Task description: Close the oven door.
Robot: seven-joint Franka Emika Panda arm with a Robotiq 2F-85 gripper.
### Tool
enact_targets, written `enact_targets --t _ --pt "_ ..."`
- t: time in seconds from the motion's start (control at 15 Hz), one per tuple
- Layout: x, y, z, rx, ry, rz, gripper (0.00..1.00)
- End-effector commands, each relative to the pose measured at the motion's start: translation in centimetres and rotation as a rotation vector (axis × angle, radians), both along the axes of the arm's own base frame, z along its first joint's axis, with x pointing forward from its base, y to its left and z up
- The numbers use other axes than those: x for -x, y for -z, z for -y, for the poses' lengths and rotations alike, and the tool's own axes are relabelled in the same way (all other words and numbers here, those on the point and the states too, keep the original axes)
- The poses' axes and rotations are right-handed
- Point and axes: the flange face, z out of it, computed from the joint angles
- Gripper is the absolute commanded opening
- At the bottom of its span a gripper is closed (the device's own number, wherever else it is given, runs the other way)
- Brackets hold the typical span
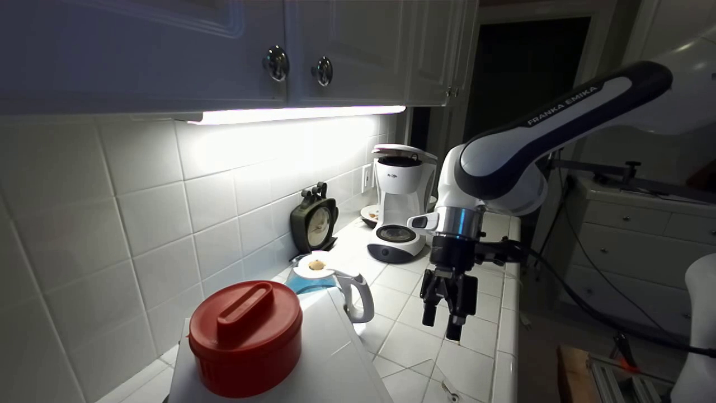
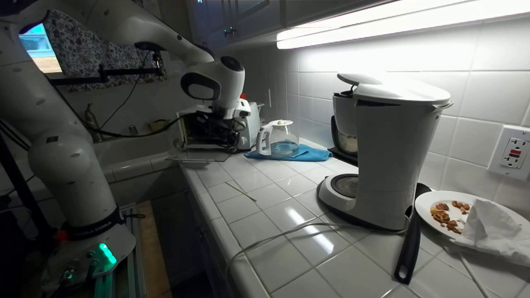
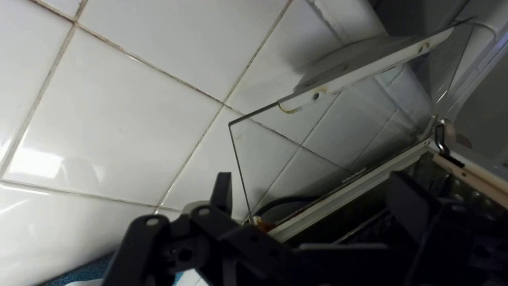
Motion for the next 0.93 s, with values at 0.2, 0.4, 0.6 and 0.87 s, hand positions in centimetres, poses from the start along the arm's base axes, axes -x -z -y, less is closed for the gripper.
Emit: enact_targets --t 0.2,0.4,0.6,0.87 --pt "-0.4 2.5 0.7 -0.077 0.021 0.015 1.00" --pt "-0.5 3.4 0.7 -0.114 0.008 0.025 1.00" --pt "-0.6 4.5 0.8 -0.132 -0.008 0.021 1.00" --pt "-0.8 5.8 0.9 -0.153 -0.021 0.008 1.00"
